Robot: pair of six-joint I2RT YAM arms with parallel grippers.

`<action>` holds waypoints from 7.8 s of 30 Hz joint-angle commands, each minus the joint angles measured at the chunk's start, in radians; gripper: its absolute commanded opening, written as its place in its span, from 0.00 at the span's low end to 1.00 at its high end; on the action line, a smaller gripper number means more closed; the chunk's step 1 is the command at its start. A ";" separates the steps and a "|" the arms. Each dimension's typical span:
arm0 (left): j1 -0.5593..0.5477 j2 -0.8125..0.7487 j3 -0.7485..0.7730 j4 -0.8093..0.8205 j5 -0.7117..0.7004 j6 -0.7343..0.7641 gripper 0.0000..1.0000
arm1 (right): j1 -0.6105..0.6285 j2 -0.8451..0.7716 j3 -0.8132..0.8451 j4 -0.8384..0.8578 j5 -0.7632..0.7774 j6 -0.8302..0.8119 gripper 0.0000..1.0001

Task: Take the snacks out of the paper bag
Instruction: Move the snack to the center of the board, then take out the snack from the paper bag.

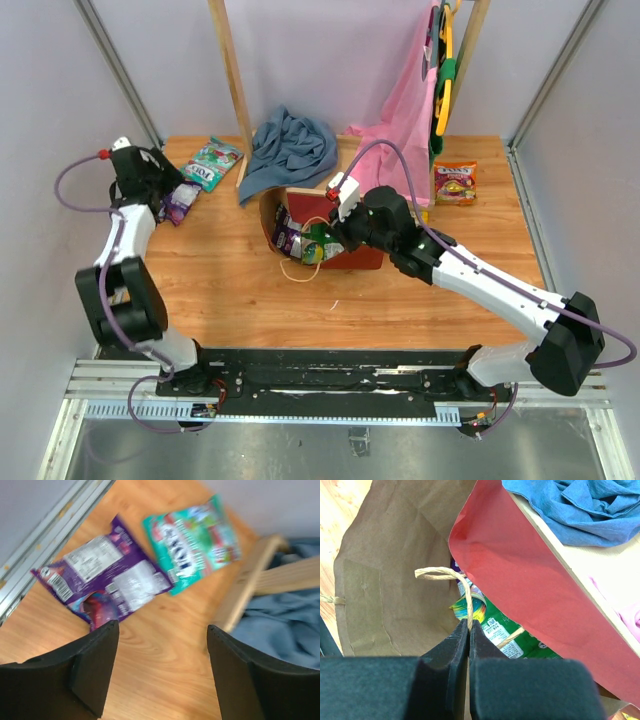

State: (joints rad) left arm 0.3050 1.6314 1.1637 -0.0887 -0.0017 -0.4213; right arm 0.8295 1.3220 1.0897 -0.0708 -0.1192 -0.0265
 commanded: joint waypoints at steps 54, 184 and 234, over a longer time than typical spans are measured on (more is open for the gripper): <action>-0.265 -1.156 -0.545 -0.108 0.517 -0.189 0.98 | 0.174 -0.061 -0.142 -0.003 -0.680 0.138 0.01; -1.563 -0.754 -0.675 0.239 -0.759 -0.070 0.61 | 0.094 -0.248 -0.031 0.110 0.169 0.296 0.01; -1.188 -0.359 -0.688 0.501 -0.480 -0.255 0.56 | 0.109 -0.328 -0.057 0.075 0.173 0.274 0.01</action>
State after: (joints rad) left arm -0.9272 1.2781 0.4610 0.3466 -0.5201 -0.7162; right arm 0.9218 1.0191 1.0359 -0.0242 0.0525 0.2630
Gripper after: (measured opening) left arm 0.541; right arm 0.022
